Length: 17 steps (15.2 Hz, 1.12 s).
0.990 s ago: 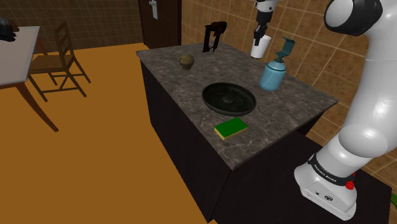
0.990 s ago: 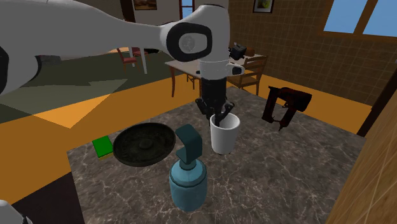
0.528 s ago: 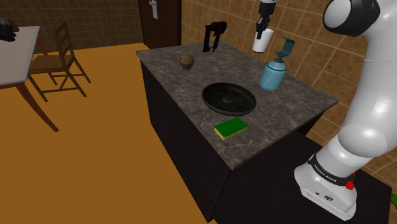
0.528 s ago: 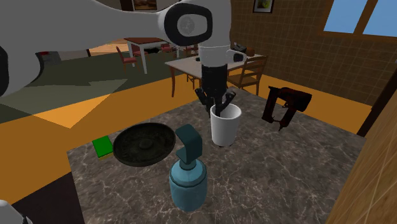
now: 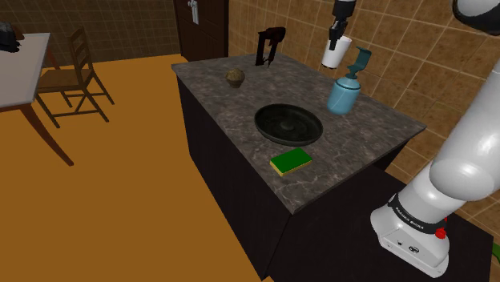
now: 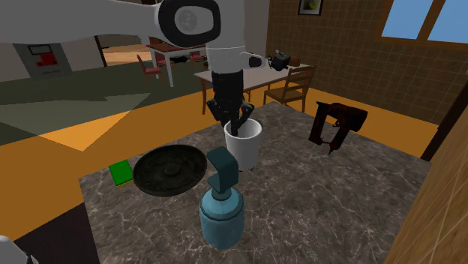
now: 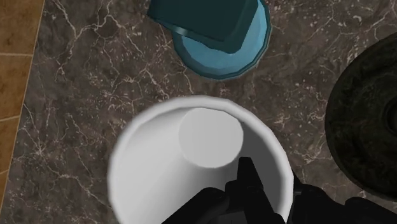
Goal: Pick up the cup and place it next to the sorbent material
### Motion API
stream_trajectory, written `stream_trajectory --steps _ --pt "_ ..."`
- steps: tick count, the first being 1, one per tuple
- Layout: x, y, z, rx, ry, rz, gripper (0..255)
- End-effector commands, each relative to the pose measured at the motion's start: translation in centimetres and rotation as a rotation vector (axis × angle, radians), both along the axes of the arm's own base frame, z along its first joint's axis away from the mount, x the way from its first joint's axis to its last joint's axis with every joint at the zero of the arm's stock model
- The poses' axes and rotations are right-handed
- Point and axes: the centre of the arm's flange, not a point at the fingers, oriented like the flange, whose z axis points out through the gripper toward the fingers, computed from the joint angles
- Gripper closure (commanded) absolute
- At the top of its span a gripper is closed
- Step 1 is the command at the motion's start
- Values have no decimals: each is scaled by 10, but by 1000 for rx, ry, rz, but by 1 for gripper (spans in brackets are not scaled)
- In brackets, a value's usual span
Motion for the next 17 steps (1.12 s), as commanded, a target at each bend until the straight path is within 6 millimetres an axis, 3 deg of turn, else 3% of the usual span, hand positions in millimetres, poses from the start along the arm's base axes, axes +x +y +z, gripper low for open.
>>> stream_trajectory --steps 1,17 --pt "-23 19 -2 0 0 1 255" --pt "-185 153 -1 0 0 1 255"
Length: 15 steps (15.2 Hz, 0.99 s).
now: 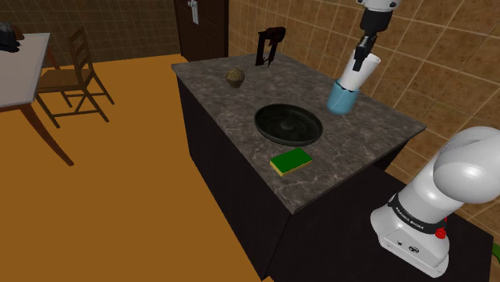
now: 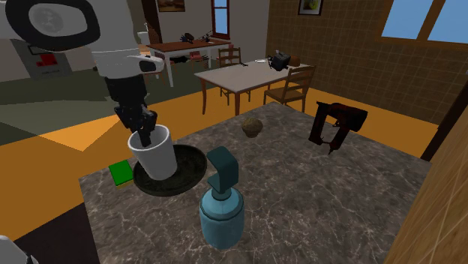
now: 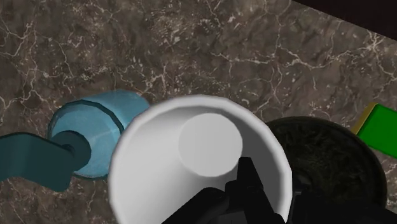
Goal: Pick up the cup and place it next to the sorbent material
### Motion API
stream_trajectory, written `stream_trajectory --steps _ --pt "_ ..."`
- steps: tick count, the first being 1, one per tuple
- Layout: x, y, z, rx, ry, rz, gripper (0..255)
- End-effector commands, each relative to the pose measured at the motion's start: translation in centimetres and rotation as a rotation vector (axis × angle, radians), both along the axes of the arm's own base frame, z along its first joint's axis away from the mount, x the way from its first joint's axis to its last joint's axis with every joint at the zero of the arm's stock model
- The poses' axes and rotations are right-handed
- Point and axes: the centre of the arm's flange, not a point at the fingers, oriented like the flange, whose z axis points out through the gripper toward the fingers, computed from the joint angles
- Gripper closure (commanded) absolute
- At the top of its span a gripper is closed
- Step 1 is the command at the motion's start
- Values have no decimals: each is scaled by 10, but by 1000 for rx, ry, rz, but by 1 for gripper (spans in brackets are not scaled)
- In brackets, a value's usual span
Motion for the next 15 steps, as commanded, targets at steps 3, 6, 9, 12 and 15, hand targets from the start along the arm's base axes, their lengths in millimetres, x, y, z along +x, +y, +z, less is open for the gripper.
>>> stream_trajectory --steps 3,6,9,12,15 --pt "-38 34 -2 -1 0 -1 255" --pt "-69 59 -2 -1 0 -1 255" --pt "-99 85 -2 -1 0 -1 255" --pt "-128 109 -2 -1 0 -1 255" --pt "-128 109 -17 -1 0 -1 255"
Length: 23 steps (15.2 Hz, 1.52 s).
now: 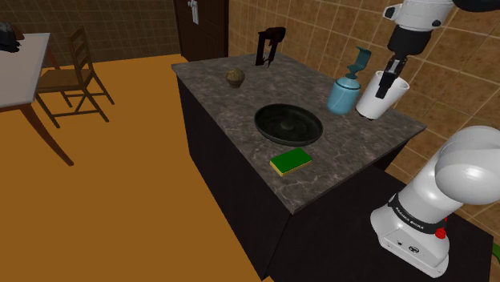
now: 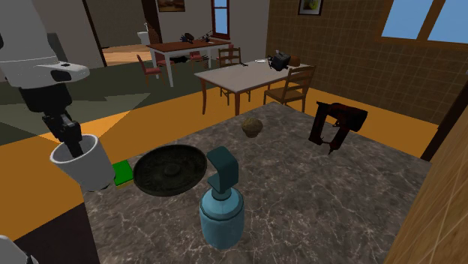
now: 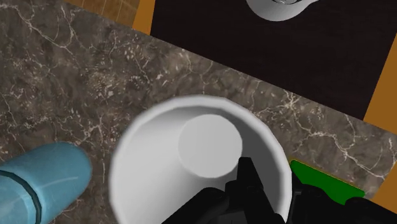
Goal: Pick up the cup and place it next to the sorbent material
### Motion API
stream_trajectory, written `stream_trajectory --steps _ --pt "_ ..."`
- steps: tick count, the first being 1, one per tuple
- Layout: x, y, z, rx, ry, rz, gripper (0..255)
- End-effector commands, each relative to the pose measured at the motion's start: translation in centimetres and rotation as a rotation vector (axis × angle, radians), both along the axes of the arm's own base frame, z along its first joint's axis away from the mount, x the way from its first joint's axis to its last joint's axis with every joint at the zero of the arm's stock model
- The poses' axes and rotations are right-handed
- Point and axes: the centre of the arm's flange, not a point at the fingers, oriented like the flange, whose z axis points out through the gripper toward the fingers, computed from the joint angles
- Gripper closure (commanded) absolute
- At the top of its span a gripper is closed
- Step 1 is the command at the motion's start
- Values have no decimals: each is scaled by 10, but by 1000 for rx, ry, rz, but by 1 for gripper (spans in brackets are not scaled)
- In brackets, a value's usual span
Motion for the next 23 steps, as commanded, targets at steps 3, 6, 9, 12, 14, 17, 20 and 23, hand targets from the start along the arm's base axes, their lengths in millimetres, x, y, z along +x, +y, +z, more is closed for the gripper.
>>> stream_trajectory --steps 3,6,9,12,14,17,20,23 --pt "-2 1 -21 0 -1 0 255" --pt "-2 1 -37 0 -1 0 255" --pt "-2 1 -53 0 -1 0 255" --pt "-2 1 -69 0 -1 0 255" --pt "-2 1 -79 0 -1 0 255" --pt "-2 1 -95 0 -1 0 255" --pt "-2 1 -111 0 -1 0 255" --pt "-2 1 -127 0 -1 0 255"
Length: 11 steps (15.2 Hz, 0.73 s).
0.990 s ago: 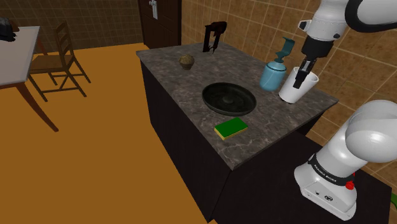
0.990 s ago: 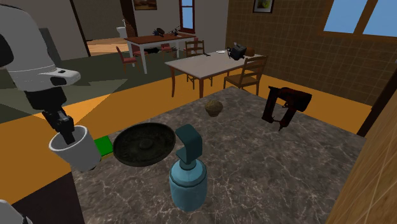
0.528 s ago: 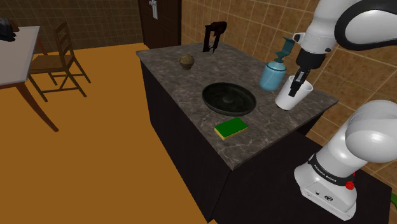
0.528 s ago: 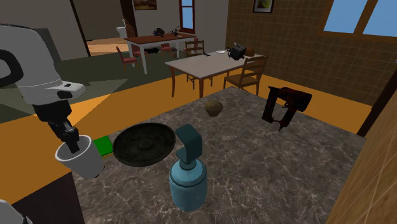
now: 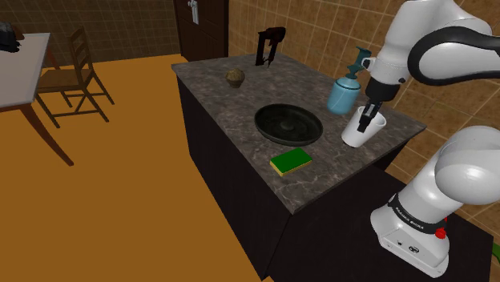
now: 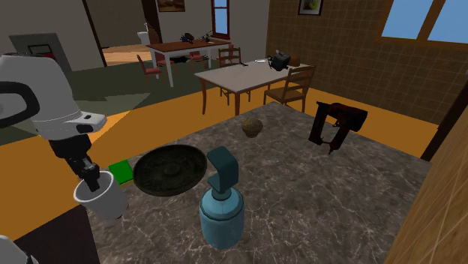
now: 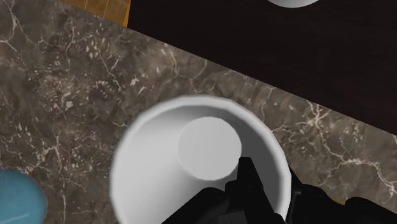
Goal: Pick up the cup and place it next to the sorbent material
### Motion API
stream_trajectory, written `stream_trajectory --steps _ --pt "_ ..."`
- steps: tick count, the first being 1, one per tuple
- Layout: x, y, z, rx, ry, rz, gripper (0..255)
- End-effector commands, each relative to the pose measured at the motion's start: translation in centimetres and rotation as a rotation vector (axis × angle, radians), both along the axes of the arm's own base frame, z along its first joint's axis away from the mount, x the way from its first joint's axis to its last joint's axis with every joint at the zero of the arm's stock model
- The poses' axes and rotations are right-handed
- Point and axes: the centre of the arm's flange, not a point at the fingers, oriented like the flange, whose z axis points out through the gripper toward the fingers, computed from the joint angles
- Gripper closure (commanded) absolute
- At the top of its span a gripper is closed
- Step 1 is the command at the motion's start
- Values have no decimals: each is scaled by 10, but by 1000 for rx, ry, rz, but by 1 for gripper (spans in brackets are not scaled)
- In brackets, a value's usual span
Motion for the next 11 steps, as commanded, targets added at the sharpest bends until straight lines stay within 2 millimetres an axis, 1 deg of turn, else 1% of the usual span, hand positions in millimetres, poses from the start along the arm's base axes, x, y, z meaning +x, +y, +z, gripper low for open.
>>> stream_trajectory --steps 1,8,9,11 --pt "-1 1 -10 0 -1 0 255" --pt "-1 1 -47 0 -1 0 255" --pt "-1 1 -55 0 -1 0 255" --pt "-1 1 -55 0 -1 0 255"
